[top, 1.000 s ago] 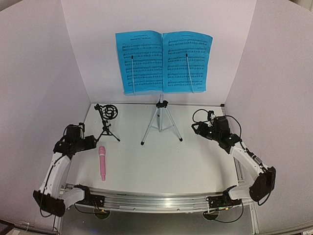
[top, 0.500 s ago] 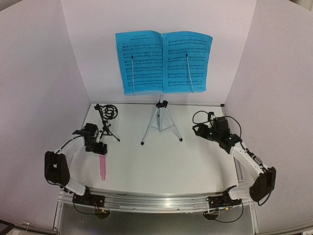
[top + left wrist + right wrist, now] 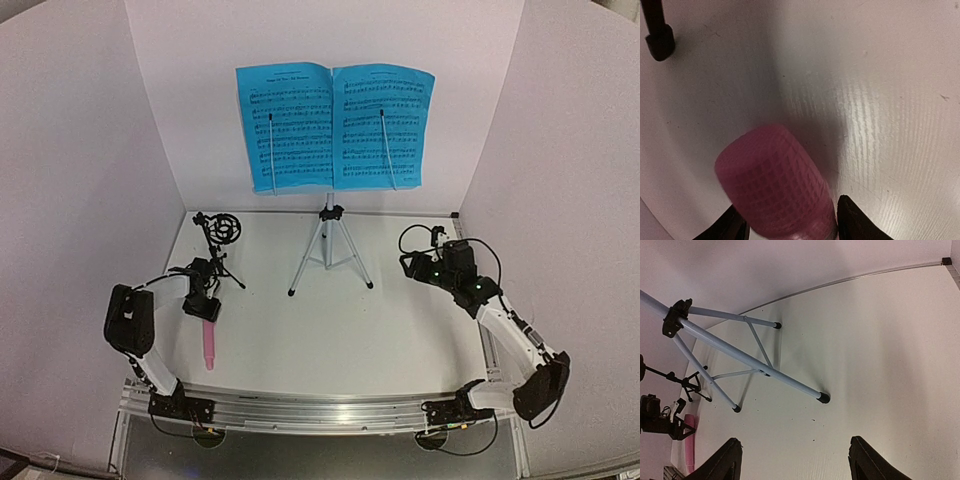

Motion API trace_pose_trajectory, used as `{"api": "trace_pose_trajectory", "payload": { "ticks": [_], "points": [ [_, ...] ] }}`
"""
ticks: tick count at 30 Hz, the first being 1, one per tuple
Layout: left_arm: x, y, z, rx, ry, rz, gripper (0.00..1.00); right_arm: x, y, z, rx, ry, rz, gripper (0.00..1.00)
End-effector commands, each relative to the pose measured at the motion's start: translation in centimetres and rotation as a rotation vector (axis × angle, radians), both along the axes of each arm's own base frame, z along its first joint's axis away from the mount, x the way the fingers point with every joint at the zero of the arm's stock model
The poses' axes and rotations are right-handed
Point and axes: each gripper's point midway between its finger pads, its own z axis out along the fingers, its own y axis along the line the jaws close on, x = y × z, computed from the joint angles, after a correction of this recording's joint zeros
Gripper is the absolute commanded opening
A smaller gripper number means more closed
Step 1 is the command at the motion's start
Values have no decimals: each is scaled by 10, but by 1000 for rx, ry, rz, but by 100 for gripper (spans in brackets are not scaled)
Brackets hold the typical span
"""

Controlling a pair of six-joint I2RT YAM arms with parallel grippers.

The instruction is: Set up the instrument practice props

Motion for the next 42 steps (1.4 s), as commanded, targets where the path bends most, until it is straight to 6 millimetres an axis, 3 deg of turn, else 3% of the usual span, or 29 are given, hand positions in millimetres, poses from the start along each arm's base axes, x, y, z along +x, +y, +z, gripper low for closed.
{"api": "trace_pose_trajectory", "payload": {
  "ticks": [1, 4, 8, 14, 19, 23, 26, 31, 35, 36, 39, 42],
  "points": [
    [13, 5, -8, 33, 5, 46, 58, -1, -5, 15, -39, -42, -5, 72],
    [15, 0, -12, 10, 18, 60, 54, 0, -5, 18, -49, -49, -2, 72],
    [19, 1, -9, 9, 12, 99, 26, 3, -5, 21, -60, -54, -4, 72],
    [16, -6, 24, -63, 6, 230, 2, 5, -5, 25, -69, -64, -1, 72],
    [8, -3, 64, -102, -70, 311, 0, 6, -6, 33, -82, -90, -2, 72],
    [16, 11, 127, -106, -253, 335, 0, 6, -7, 43, -87, -117, 1, 73],
    [23, 21, 189, -105, -454, 319, 0, 4, -9, 50, -87, -137, -1, 73],
    [28, 27, 333, -159, -980, 202, 0, -1, -13, 60, -89, -167, -11, 73],
    [10, 1, 444, -276, -1406, -28, 0, -5, -17, 63, -94, -183, -21, 73],
    [5, -7, 464, -310, -1483, -87, 0, -6, -18, 63, -96, -184, -23, 73],
    [-6, -33, 517, -424, -1675, -254, 0, -7, -20, 64, -98, -188, -27, 73],
    [-5, -52, 542, -496, -1795, -381, 0, -7, -20, 63, -97, -186, -26, 73]
  ]
}}
